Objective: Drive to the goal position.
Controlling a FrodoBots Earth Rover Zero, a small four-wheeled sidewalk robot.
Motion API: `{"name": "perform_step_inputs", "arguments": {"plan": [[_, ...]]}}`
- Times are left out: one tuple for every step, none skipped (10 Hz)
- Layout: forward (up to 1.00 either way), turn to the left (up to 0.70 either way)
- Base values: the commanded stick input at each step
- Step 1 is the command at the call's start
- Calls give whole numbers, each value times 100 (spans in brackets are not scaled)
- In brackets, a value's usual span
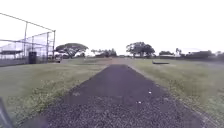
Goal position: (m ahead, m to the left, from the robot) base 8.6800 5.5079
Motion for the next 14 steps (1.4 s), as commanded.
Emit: {"name": "perform_step_inputs", "arguments": {"plan": [[70,0],[70,0],[70,0],[70,0],[70,0],[70,-2],[70,-7],[70,-13],[70,-20],[70,-24],[70,-24],[70,-24],[70,-24],[70,-24]]}}
